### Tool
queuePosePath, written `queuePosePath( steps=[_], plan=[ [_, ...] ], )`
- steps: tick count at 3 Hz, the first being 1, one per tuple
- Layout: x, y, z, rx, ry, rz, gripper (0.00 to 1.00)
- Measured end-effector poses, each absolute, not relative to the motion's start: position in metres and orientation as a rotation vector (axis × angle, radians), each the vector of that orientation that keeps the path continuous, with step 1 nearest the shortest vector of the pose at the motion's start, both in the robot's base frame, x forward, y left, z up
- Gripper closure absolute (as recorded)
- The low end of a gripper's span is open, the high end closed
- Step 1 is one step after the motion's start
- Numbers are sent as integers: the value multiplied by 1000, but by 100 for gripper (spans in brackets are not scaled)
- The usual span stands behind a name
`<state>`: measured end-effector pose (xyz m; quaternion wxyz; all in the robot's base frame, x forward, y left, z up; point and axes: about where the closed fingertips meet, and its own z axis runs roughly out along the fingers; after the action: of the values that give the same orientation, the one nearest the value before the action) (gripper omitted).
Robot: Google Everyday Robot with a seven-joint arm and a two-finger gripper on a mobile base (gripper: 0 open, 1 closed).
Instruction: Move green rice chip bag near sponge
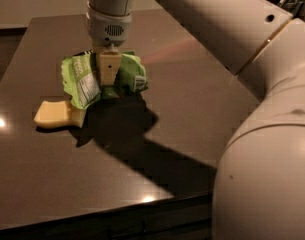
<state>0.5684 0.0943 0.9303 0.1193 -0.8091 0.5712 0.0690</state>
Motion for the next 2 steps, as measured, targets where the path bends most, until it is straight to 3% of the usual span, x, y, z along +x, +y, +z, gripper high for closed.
queuePosePath(
  steps=[2],
  plan=[
    [576, 103, 930, -2333, 1653, 194, 10]
  ],
)
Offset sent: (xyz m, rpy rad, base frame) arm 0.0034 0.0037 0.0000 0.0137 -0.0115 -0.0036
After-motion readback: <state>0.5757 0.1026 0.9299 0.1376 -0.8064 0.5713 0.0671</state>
